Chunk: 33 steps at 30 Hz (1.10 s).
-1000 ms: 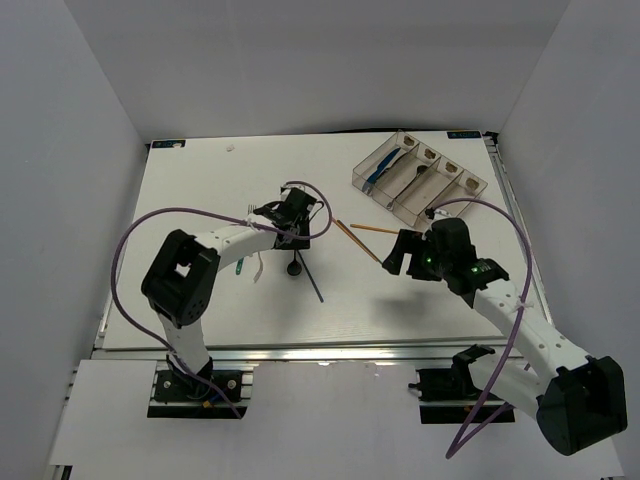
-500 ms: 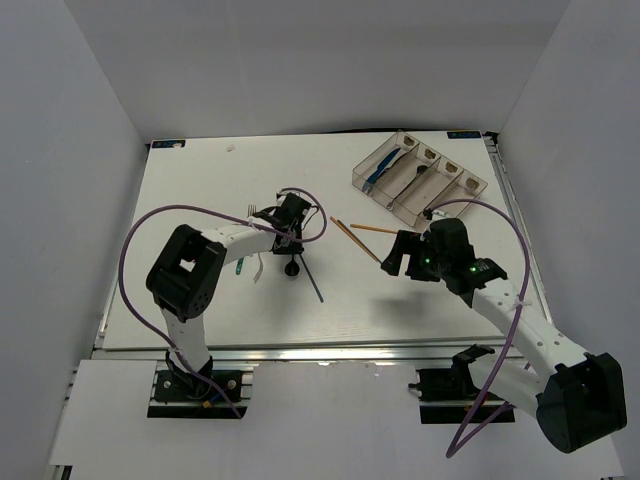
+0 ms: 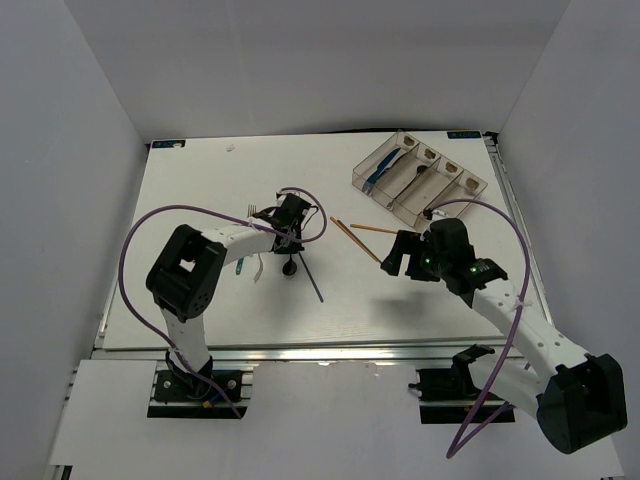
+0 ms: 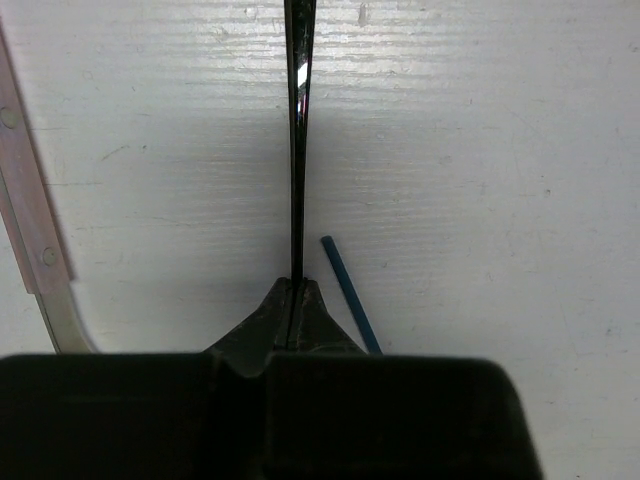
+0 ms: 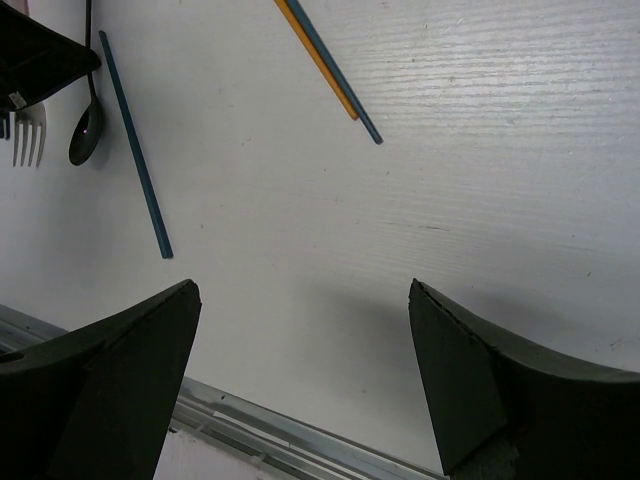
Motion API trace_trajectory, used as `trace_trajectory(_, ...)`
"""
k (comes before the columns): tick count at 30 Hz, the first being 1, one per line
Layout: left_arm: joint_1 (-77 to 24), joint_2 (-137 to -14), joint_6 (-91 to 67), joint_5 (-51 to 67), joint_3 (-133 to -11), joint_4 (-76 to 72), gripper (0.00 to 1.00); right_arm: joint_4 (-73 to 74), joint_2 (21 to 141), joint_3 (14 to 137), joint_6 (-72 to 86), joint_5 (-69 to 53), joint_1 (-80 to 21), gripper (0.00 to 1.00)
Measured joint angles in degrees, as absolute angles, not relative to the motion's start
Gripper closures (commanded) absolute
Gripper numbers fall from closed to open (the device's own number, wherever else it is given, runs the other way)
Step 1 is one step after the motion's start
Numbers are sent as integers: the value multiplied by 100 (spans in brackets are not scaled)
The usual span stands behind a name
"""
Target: Sort the eating utensils into containers
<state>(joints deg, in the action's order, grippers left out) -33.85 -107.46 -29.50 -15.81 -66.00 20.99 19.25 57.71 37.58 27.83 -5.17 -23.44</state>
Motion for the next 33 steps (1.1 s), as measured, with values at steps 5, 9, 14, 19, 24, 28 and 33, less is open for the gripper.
trace_trajectory(5, -3385, -10645, -2958, -1599, -6510, 2110, 100, 1887, 5693, 3758, 2781, -620, -2344, 11)
trace_trajectory(9, -3385, -10309, -2941, -1566, -6250, 2333, 100, 1227, 5649, 3548, 2842, -1267, -2344, 11)
trace_trajectory(14, -3387, -9201, -2919, -1144, -5822, 2338, 100, 320, 5837, 3205, 3323, -1876, -2377, 12)
trace_trajectory(19, -3387, -8217, -2985, -327, -5505, 1865, 100, -1031, 6125, 2825, 4556, -1898, -2394, 18)
trace_trajectory(24, -3413, -7964, -3096, 475, -5223, 1562, 100, -1992, 6718, 2707, 5489, -1756, -2569, 19)
trace_trajectory(28, -3492, -7964, -3114, 904, -5196, 1426, 100, -2261, 7332, 3221, 5771, -1623, -2871, 20)
trace_trajectory(33, -3621, -7966, -3114, 1170, -5196, 1306, 100, -2458, 8128, 4045, 5865, -1376, -3218, 24)
